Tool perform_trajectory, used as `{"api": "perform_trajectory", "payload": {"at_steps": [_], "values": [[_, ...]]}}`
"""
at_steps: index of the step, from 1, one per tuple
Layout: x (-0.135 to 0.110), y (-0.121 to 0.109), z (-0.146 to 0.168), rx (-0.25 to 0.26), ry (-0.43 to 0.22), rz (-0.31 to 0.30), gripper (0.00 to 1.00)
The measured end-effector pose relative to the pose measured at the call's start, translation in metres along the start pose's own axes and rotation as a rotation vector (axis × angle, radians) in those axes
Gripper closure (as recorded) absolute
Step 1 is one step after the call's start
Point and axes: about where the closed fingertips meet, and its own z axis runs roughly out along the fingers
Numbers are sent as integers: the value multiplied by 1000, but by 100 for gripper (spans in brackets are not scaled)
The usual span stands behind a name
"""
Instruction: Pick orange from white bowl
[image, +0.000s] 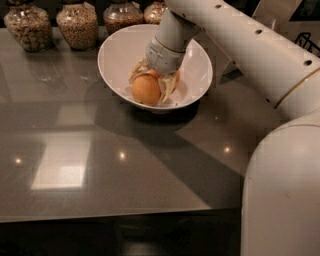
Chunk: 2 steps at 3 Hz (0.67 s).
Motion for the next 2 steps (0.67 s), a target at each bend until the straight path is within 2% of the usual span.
{"api": "perform_trajectory", "payload": {"at_steps": [2], "values": [[-33,-12,-3,-3,-45,2,85]]}}
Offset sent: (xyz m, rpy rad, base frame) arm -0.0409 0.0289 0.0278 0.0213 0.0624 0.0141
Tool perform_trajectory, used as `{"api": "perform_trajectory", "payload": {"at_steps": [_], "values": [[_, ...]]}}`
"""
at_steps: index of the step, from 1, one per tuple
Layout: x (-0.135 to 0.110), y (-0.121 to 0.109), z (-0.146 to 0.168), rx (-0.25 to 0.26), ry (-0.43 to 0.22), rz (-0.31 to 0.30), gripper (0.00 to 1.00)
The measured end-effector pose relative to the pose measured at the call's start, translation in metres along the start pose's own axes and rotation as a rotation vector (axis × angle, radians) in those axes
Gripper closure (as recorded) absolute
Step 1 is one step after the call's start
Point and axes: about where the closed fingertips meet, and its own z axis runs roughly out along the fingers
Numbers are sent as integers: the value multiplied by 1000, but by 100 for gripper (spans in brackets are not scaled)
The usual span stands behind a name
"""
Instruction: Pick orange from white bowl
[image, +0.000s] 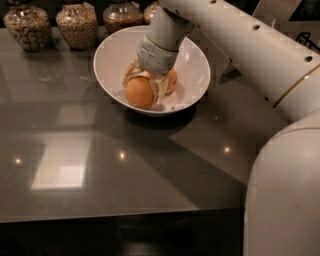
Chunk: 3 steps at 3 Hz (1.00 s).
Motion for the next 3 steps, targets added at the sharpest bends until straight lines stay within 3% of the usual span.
{"api": "perform_trajectory", "payload": {"at_steps": [1,3], "values": [[-6,-2,-15,32,-14,28,100],[-7,7,-75,191,-31,119,100]]}}
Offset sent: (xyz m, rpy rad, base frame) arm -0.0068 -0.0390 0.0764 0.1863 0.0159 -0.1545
